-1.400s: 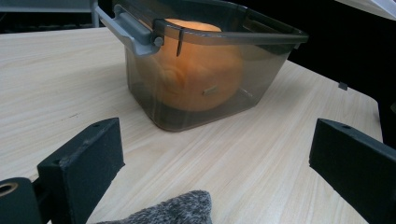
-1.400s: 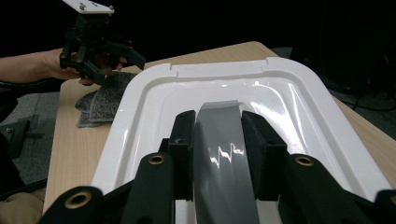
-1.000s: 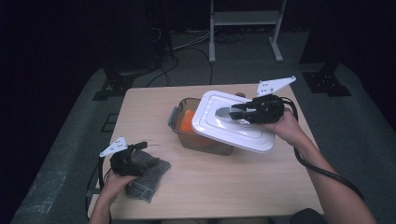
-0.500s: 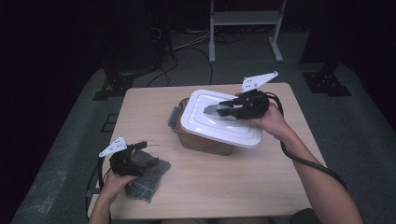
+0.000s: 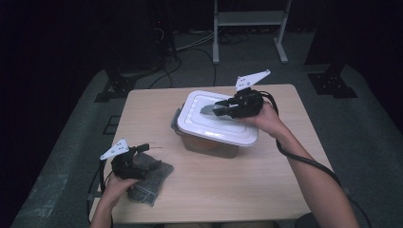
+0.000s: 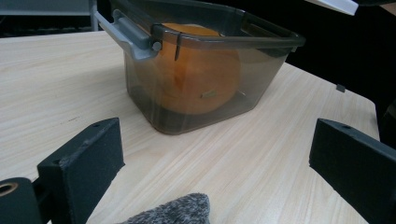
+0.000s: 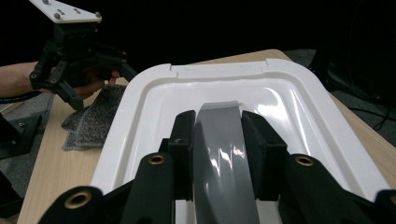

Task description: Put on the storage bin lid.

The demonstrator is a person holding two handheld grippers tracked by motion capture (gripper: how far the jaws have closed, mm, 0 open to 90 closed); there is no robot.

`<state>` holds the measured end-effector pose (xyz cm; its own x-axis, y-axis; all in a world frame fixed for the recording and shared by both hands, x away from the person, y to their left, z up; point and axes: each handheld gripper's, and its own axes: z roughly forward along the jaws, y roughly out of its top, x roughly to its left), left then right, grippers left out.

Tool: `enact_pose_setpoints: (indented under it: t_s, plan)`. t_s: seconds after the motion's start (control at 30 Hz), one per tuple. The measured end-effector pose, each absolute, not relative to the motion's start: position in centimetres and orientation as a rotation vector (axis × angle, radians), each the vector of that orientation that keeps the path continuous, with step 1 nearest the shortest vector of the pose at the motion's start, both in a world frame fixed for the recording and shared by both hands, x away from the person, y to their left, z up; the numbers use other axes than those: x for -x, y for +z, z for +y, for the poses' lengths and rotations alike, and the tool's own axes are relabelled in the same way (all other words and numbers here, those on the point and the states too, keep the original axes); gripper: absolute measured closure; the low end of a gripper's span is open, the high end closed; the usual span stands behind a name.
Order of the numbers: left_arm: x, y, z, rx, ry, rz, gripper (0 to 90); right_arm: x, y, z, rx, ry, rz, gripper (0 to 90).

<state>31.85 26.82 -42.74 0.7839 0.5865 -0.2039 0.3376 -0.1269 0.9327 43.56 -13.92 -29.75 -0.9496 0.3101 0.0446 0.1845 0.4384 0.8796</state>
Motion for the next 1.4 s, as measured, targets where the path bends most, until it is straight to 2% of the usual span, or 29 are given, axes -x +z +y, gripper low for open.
enact_pose_setpoints:
  t_s: [0.8, 1.4]
  plan:
    - [-31.8, -42.8, 26.8, -1.744, 0.251, 0.724, 2.4, -46.4, -32.3, -11.4, -0.446, 1.528, 2.614, 65.3]
    - [-31.8, -42.7, 26.8, -1.741, 0.244, 0.722, 2.4, -47.6, -34.3, -11.1, -0.461, 1.505, 2.647, 65.3]
